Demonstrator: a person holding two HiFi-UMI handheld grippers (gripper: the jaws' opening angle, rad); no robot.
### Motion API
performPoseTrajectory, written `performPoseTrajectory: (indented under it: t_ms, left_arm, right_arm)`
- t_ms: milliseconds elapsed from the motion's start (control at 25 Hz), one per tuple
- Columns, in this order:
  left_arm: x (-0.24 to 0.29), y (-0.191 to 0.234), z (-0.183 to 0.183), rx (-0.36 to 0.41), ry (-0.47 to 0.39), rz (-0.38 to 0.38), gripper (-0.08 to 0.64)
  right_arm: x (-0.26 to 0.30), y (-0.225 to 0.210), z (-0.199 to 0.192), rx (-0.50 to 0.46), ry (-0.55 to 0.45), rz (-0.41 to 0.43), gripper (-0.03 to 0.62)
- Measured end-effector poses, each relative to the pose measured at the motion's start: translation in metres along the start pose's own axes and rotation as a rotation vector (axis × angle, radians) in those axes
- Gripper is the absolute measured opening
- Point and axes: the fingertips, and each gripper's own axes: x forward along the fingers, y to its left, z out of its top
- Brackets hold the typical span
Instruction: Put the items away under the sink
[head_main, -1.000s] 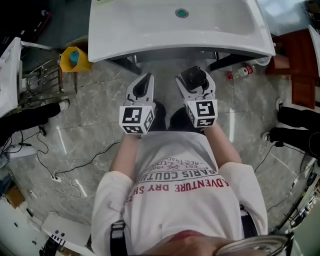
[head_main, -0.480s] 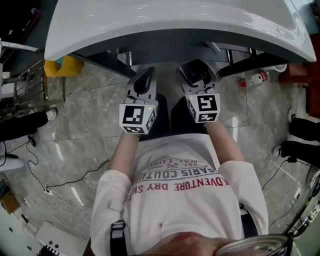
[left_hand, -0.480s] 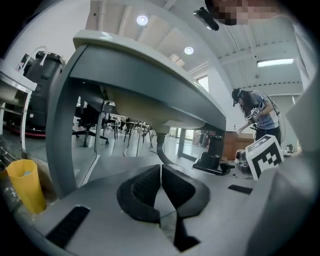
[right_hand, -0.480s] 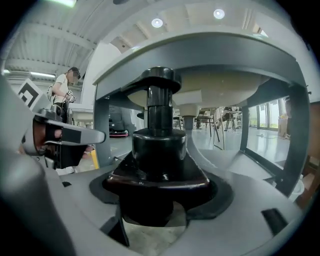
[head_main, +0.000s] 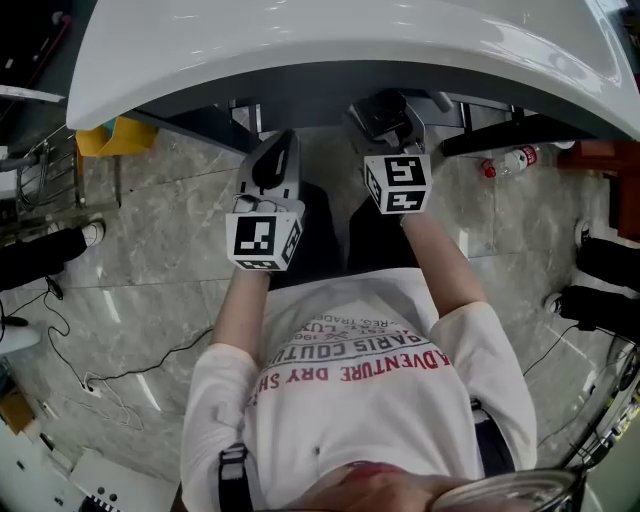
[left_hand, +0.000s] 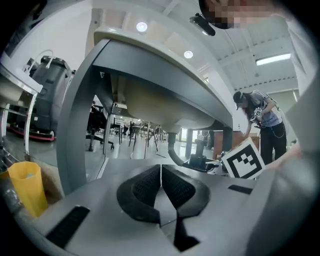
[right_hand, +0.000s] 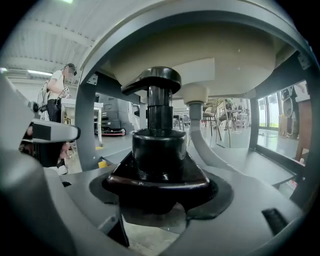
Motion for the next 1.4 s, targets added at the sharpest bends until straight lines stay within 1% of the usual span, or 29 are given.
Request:
performPoseTrajectory:
  t_ms: [80, 400, 520, 600, 760, 960, 1160, 1240, 1320, 1400]
  left_arm:
    - [0.002, 0.003, -0.003, 0.006, -0.001, 0.000, 0.028]
    - [0.001, 0.017, -0.019, -0.027, 0.032, -0.006, 0.028]
    - [0.003, 0.020, -0.024, -0.017, 0.046, -0.011, 0.028]
    - [0.003, 0.023, -0.029, -0.013, 0.058, -0.010, 0.028]
    - [0.002, 0.027, -0.038, -0.021, 0.073, -0.012, 0.028]
    - [0.001, 0.022, -0.040, -0.023, 0.070, -0.030, 0.028]
    - [0.000, 0.024, -0.037, -0.031, 0.061, -0.041, 0.028]
    - [-0.001, 0.026, -0.038, -0.036, 0.062, -0.043, 0.028]
    - [-0.002, 0.025, -0.038, -0.039, 0.061, -0.046, 0.028]
    - [-0.002, 0.025, -0.037, -0.039, 0.059, -0.049, 0.028]
  right_arm:
    - [0.012, -0.005, 0.001, -0.003, -0.005, -0.016, 0.374]
    - [0.063, -0.018, 0.004, -0.019, 0.008, -0.062, 0.374]
    - [0.075, -0.027, -0.002, 0.009, 0.022, -0.081, 0.374]
    - [0.081, -0.029, -0.005, -0.003, 0.024, -0.092, 0.374]
    - [0.089, -0.032, -0.002, 0.002, 0.018, -0.126, 0.374]
    - [0.093, -0.038, 0.000, 0.034, 0.048, -0.187, 0.374]
    - [0.094, -0.036, 0.001, 0.028, 0.049, -0.184, 0.374]
    - [0.092, -0.033, 0.000, 0.011, 0.031, -0.181, 0.374]
    - [0.087, -0.033, 0.001, -0.004, 0.009, -0.196, 0.374]
    - [0.080, -0.034, 0.003, -0.001, -0.009, -0.205, 0.374]
